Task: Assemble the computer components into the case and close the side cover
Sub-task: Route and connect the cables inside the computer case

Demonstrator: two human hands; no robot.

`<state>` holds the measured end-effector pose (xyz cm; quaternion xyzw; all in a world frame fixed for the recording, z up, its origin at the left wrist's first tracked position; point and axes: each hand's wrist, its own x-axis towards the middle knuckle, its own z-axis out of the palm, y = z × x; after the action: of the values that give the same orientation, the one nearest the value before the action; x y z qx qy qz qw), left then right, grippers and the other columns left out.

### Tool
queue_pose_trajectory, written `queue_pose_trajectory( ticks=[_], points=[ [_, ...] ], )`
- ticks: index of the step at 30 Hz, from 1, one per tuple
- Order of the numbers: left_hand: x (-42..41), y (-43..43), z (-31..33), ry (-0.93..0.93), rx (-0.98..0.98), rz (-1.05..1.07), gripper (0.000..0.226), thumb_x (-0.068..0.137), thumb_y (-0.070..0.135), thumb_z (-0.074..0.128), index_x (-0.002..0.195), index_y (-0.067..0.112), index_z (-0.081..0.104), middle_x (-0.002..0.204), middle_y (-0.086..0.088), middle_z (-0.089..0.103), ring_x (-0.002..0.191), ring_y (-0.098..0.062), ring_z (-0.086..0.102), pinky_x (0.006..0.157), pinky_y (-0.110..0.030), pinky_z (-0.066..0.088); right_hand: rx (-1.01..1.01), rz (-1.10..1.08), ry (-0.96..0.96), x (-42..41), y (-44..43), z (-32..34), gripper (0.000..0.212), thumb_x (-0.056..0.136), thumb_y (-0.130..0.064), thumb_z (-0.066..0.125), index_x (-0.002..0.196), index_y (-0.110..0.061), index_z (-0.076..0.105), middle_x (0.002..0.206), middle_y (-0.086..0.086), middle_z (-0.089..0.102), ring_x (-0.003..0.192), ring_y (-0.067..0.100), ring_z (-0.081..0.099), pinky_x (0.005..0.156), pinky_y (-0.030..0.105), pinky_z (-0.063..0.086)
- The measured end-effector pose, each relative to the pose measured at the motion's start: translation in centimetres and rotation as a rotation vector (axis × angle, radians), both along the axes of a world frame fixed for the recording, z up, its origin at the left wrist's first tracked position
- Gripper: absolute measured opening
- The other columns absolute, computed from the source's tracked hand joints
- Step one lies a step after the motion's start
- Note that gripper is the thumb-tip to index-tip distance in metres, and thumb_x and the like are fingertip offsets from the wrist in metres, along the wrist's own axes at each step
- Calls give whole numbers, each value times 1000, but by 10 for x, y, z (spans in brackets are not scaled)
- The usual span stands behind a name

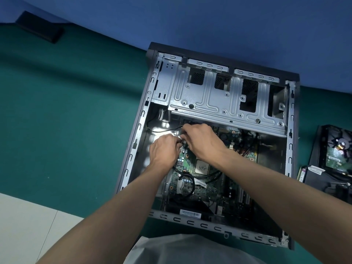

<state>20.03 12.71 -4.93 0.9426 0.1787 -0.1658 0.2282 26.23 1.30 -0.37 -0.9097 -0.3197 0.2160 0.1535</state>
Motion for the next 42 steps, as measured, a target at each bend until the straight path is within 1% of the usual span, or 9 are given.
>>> queue_pose_trajectory(
  ticks=[7,11,15,19,22,26,30,35,42],
  points=[
    [0,-2,2,1,-6,58,16,96,27,58,100,19,72,95,-2,69,82,-19,55,69,-28,35,-113,14,-55,5,7,5,15,97,-18,51,84,-13,45,73,8,49,75,33,60,58,34,38],
    [0,-5,6,13,5,105,19,94,12,51,76,15,57,89,-10,68,74,-24,53,65,-32,36,-193,150,-101,0,15,14,16,93,-22,49,103,-10,48,77,5,48,67,28,49,58,35,34],
    [0,-5,7,21,-19,139,20,92,6,49,76,16,55,86,-9,66,78,-27,57,66,-34,39,-180,225,-27,3,16,23,20,89,-14,45,108,-8,43,83,3,39,67,21,41,60,37,32],
    [-1,-4,5,-3,-32,140,18,94,14,54,80,18,64,89,-6,67,79,-23,53,69,-30,35,-207,233,-119,7,15,27,15,86,-6,45,100,-5,52,80,12,49,78,35,56,58,37,33],
    [0,-4,4,-5,-38,138,15,94,17,55,90,17,70,92,-6,69,85,-25,59,70,-31,39,-268,206,-167,5,16,26,18,89,-15,47,101,-5,57,93,16,62,86,38,61,60,36,34],
    [-1,-4,5,2,-65,173,25,92,7,52,70,17,60,87,-8,69,78,-27,57,68,-31,38,-321,192,-113,-2,17,22,28,92,-27,43,113,-9,47,98,11,60,73,30,53,61,37,35],
    [-1,-4,2,16,-52,197,27,89,5,51,66,19,49,85,-7,67,76,-26,55,66,-31,37,-252,223,-111,-1,17,25,27,87,-14,44,113,-7,48,100,12,59,79,33,57,60,37,32],
    [1,-2,1,63,-178,296,14,91,15,63,93,24,73,89,-1,70,81,-23,65,76,-34,54,-332,150,-186,2,19,24,19,90,-15,45,103,-6,56,93,14,63,78,34,56,61,36,33],
    [1,3,-2,170,-353,560,21,89,11,62,72,21,68,80,2,68,76,-18,64,71,-33,53,-282,193,-24,5,14,21,9,95,-16,32,91,-14,39,68,-1,40,56,14,38,51,30,30]
  ],
)
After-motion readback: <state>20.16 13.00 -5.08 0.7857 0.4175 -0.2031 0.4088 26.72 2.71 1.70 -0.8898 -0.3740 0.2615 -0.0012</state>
